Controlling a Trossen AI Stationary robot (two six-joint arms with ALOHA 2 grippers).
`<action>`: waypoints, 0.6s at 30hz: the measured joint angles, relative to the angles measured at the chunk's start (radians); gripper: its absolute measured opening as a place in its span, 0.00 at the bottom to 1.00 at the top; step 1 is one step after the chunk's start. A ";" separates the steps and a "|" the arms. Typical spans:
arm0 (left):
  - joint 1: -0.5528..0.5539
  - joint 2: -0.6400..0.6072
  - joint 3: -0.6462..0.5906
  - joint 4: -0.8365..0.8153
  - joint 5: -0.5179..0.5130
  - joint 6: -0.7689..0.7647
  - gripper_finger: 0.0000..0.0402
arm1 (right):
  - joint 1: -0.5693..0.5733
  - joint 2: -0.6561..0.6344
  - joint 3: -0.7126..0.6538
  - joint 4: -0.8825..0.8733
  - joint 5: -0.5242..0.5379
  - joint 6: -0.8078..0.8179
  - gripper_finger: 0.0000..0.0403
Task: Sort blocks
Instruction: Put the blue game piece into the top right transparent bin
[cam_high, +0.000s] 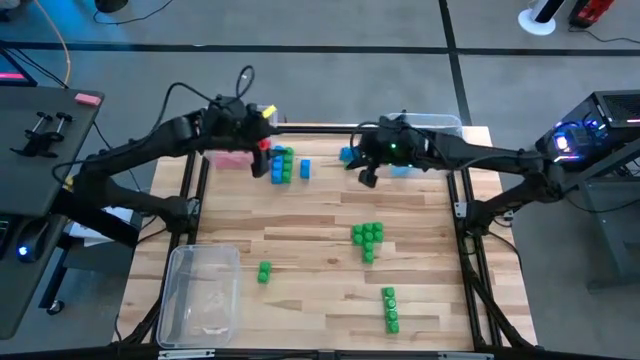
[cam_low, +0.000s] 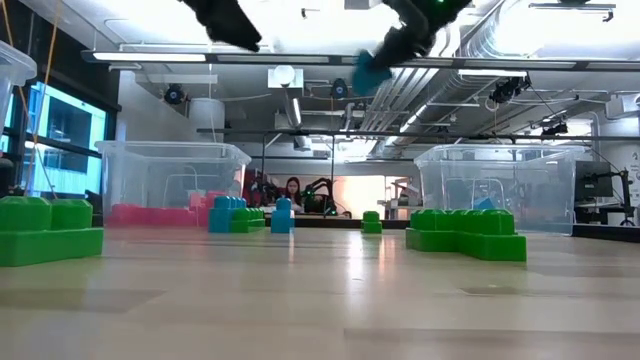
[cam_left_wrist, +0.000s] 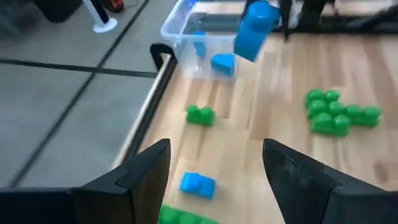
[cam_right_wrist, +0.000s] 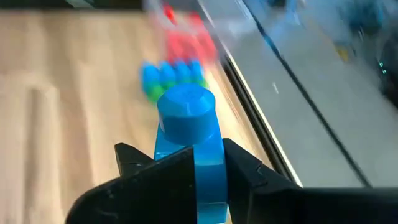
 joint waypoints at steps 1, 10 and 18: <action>0.016 -0.017 -0.040 0.039 0.031 -0.027 0.60 | -0.013 -0.011 0.000 -0.053 0.021 0.026 0.01; 0.020 -0.067 -0.452 0.577 0.222 -0.447 0.60 | -0.189 -0.030 0.000 -0.571 0.324 0.354 0.01; -0.038 -0.067 -0.538 0.721 0.236 -0.599 0.60 | -0.445 -0.027 0.000 -0.619 0.330 0.444 0.01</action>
